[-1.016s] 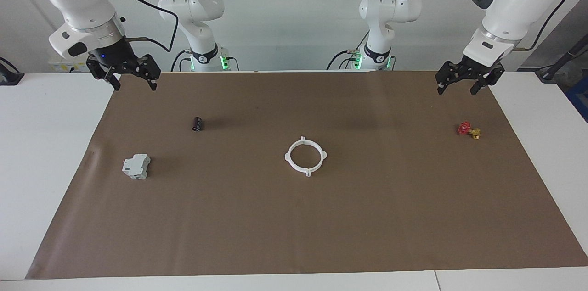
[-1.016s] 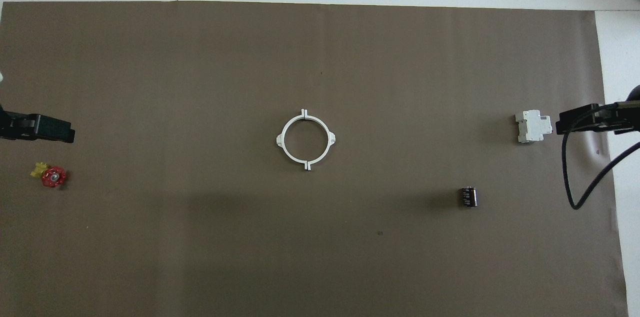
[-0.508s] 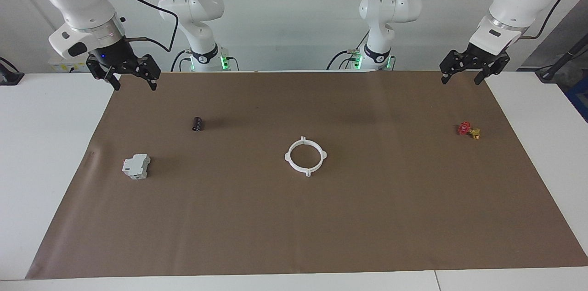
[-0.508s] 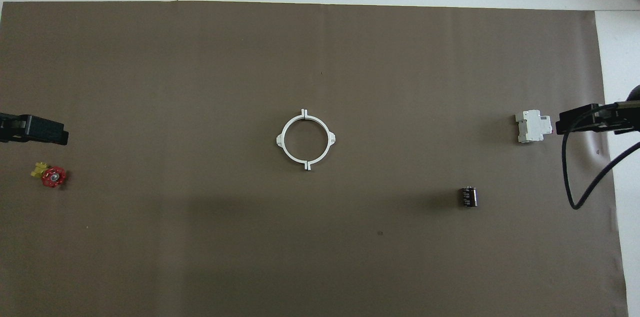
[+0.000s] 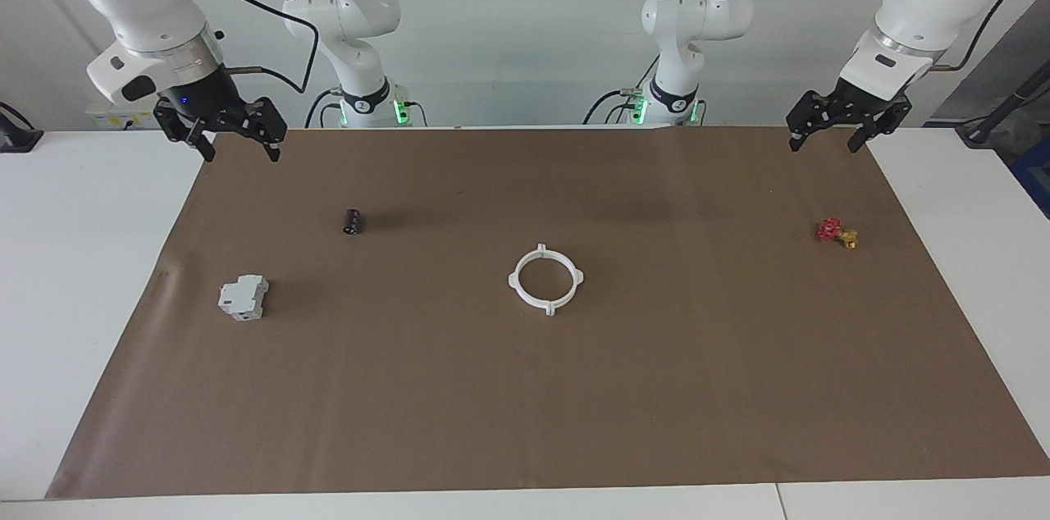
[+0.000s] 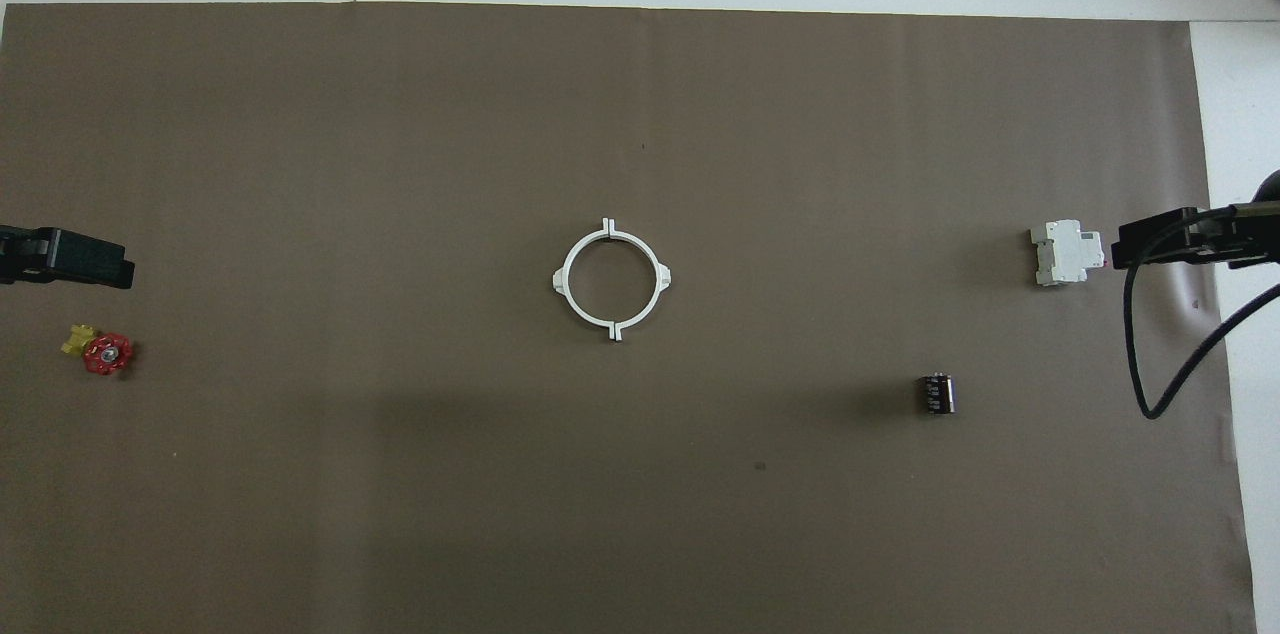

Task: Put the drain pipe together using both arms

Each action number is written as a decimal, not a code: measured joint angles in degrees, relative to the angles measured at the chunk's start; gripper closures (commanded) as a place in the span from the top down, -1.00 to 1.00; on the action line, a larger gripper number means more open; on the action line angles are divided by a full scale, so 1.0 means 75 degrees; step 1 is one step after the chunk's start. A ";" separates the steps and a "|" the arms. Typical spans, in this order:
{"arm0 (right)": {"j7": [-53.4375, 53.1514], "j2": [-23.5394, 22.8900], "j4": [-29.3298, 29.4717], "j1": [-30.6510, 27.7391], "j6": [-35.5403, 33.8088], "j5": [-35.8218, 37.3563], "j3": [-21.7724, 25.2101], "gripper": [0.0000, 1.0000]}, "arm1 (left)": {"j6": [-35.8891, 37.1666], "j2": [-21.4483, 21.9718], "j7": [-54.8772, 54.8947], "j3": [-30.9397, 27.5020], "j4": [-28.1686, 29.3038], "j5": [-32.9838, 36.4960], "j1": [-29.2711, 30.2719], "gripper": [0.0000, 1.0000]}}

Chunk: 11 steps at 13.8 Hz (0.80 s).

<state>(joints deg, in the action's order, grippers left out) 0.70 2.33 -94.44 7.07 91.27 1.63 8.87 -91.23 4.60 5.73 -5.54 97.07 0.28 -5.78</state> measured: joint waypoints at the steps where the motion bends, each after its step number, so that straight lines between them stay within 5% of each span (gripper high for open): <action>1: 0.0000 0.0000 0.0000 0.0000 0.0000 0.0000 0.0000 1.00 | 0.0002 0.0003 0.0000 0.0006 -0.0004 0.0000 0.0009 1.00; 11: 0.0000 0.0000 0.0000 0.0000 0.0000 0.0000 0.0000 1.00 | 0.0264 0.0013 -0.0031 0.0546 -0.0106 0.0000 0.0053 1.00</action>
<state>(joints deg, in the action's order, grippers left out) 0.70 2.33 -94.44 7.07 91.27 1.63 8.87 -89.25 4.70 5.50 -1.44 96.28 0.28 -5.39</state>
